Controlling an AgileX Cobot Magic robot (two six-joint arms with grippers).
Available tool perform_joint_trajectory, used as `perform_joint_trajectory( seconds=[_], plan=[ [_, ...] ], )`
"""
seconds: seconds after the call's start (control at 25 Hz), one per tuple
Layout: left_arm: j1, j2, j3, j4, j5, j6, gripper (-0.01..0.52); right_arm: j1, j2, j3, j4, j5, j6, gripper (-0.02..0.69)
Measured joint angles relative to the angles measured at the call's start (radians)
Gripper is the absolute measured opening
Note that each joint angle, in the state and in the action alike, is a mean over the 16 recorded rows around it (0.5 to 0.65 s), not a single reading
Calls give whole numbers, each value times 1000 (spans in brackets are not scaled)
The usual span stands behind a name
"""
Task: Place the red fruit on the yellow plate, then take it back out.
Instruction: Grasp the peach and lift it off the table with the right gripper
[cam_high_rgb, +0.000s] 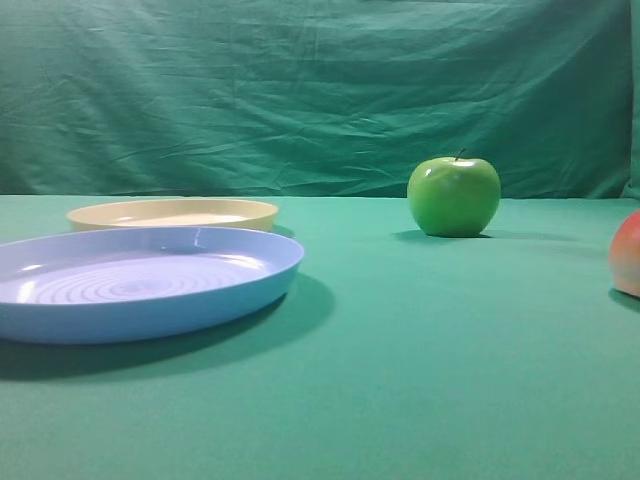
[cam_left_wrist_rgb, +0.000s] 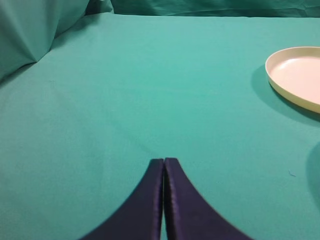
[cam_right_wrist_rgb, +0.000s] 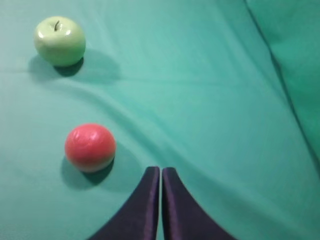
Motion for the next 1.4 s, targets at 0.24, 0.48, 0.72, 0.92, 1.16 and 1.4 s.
perform_joint_trajectory(
  seconds=[0.24, 0.48, 0.72, 0.92, 1.16, 1.4],
  plan=[
    [0, 0, 0, 0, 0, 1, 0, 30, 84, -61, 45, 163, -9, 0],
    [0, 0, 0, 0, 0, 1, 0, 83, 205, -80, 48, 207, -10, 48],
    [0, 0, 0, 0, 0, 1, 0, 133, 376, -104, 35, 173, -13, 248],
    [0, 0, 0, 0, 0, 1, 0, 172, 526, -126, 34, 104, -24, 450],
    [0, 0, 0, 0, 0, 1, 0, 231, 687, -142, 33, -8, -41, 621],
    [0, 0, 0, 0, 0, 1, 0, 291, 848, -158, 30, -132, -55, 646]
  ],
)
